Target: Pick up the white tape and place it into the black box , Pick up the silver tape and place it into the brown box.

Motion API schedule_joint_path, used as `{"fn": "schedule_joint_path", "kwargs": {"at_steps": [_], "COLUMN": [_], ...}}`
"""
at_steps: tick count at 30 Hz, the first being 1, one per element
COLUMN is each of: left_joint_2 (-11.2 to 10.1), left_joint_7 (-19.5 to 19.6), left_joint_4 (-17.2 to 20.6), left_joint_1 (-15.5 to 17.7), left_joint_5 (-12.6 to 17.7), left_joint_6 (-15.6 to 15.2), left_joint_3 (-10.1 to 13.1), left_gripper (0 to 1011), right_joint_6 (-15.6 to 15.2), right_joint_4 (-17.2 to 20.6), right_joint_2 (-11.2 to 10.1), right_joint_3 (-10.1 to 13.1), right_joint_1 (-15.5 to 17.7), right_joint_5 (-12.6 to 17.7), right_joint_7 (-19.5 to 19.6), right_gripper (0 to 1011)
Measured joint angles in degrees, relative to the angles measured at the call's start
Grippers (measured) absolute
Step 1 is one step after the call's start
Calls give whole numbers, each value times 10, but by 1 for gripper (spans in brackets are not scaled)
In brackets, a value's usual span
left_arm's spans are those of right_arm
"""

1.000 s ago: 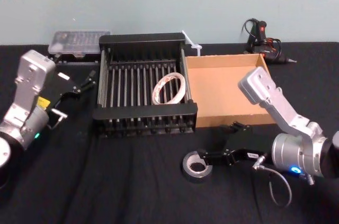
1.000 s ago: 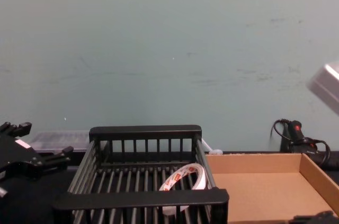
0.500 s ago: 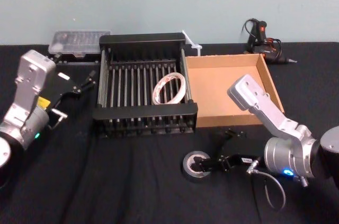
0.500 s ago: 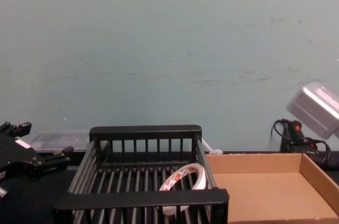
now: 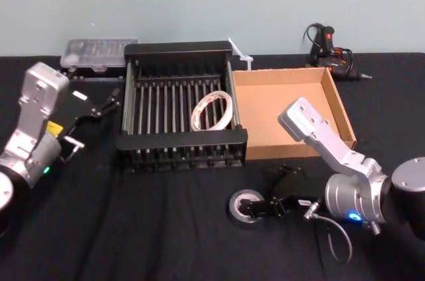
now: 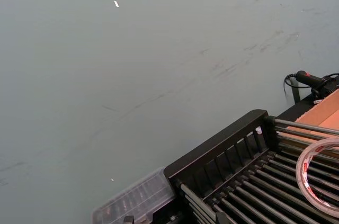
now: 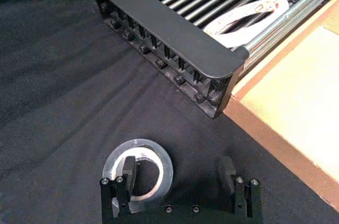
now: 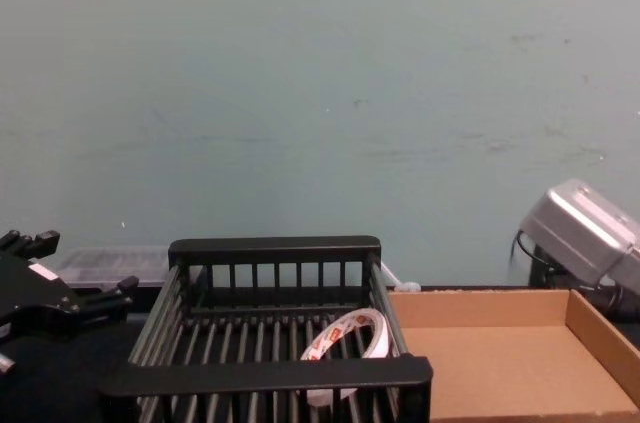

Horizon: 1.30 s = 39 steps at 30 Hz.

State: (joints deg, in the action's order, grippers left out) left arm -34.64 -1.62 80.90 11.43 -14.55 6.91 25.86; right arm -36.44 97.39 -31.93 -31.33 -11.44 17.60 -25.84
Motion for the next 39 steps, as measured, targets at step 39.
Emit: {"fn": "schedule_joint_path", "kwargs": {"at_steps": [39], "left_joint_2": [0], "left_joint_7": [0], "left_joint_4": [0], "left_joint_1": [0], "left_joint_5": [0], "left_joint_6": [0], "left_joint_3": [0], "left_gripper": [1001], "right_joint_6": [-1], "right_joint_4": [-8], "right_joint_2": [4], "right_joint_3": [-1], "right_joint_1": [-2], "right_joint_5": [-8], "right_joint_7": [-9], "right_gripper": [835]}}
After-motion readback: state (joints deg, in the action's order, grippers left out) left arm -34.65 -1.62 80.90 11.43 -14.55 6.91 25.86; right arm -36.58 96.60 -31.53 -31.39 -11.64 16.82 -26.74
